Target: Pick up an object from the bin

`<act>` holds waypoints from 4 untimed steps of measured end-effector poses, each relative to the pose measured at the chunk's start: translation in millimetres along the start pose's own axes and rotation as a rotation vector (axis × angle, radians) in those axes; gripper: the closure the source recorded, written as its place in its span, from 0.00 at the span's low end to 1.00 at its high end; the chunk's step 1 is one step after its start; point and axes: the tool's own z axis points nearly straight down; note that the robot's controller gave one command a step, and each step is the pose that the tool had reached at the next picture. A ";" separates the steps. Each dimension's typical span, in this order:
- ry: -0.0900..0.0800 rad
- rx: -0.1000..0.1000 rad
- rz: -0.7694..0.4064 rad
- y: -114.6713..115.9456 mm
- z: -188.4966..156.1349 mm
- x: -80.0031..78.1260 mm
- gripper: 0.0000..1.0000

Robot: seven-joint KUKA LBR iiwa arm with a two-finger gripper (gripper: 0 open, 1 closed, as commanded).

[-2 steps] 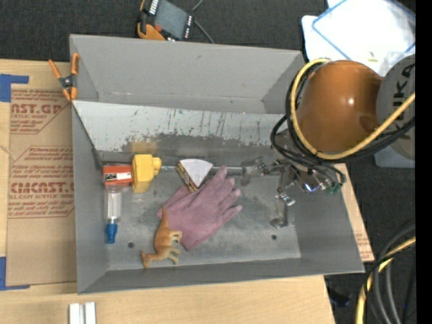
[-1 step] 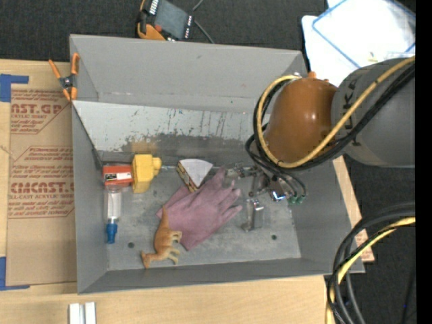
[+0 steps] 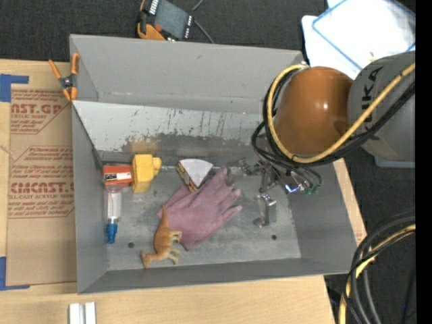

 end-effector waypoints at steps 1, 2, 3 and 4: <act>0.004 -0.006 0.083 30.6 61.7 11.2 0.00; -0.012 0.005 -0.194 57.2 94.6 -29.4 1.00; -0.012 0.005 -0.194 57.2 94.6 -29.3 1.00; -0.012 0.003 -0.214 54.7 90.4 -35.2 1.00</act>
Offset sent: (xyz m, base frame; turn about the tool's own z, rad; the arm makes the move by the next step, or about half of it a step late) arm 0.0031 0.0635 -0.0943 -0.1946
